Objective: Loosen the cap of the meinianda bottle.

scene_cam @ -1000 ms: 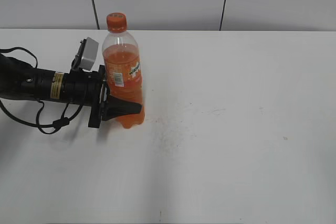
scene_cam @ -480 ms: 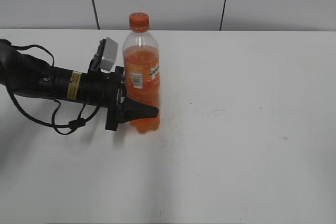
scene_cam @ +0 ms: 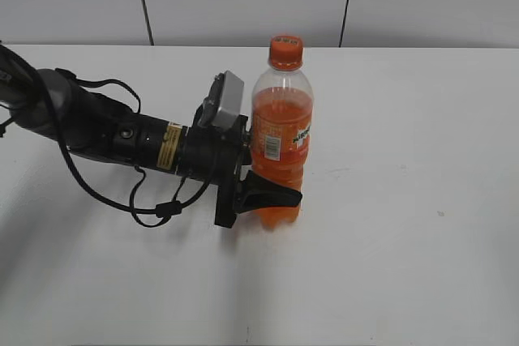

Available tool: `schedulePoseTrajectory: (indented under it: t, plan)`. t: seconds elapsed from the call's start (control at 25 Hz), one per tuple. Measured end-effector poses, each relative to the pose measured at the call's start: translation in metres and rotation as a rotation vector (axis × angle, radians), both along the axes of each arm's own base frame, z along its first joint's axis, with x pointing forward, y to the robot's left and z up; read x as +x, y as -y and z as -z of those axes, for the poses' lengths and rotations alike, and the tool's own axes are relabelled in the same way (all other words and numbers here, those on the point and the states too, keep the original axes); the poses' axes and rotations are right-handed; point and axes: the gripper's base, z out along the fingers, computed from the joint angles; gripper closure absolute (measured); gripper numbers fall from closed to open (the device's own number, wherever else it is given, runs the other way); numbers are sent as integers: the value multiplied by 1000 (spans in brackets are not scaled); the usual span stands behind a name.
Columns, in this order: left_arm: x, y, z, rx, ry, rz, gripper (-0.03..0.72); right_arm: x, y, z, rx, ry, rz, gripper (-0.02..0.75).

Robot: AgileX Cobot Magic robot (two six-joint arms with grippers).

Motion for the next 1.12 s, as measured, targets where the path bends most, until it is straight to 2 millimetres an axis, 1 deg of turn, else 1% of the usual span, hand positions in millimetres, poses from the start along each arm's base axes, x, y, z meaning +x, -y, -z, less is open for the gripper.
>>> schedulePoseTrajectory:
  t: [0.24, 0.32, 0.44, 0.56, 0.96, 1.12]
  plan:
    - [6, 1, 2, 5, 58, -49, 284, 0, 0, 0, 0, 0, 0, 166]
    - [6, 1, 6, 1, 70, -53, 284, 0, 0, 0, 0, 0, 0, 166]
    - [6, 1, 14, -7, 57, -56, 284, 0, 0, 0, 0, 0, 0, 166]
    - [6, 1, 17, -24, 47, -61, 284, 0, 0, 0, 0, 0, 0, 166]
    - [4, 1, 17, -29, 49, -46, 284, 0, 0, 0, 0, 0, 0, 166]
    - [6, -2, 17, -31, 49, -48, 284, 0, 0, 0, 0, 0, 0, 166]
